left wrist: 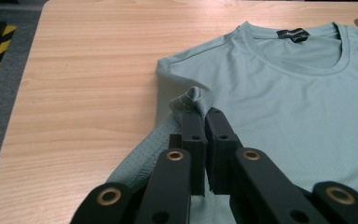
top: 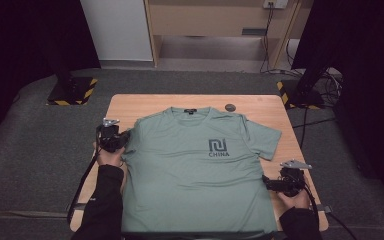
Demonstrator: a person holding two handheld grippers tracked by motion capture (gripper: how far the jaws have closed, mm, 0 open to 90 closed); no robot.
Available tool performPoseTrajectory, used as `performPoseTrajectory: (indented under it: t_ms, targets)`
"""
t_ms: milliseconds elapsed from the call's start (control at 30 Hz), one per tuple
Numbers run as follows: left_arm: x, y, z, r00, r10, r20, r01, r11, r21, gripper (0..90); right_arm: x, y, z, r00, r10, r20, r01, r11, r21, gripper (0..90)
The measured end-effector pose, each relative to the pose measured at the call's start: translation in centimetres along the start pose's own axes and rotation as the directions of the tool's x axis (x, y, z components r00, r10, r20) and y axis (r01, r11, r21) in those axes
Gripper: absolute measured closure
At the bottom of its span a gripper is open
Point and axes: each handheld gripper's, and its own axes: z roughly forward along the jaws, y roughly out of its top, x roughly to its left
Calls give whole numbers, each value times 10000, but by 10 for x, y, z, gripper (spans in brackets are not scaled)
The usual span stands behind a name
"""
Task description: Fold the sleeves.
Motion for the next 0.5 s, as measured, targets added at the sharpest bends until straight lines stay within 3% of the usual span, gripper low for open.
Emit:
performPoseTrajectory:
  t_ms: [167,500]
  targets:
    - [-10,5,10,10000,-50,3,50,9998,182,877,0,0,0,10000,19,-1,-19,10000,3,33]
    - [-39,16,25,9993,356,79,-359,9985,415,875,0,0,0,10000,0,0,0,10000,-3,33]
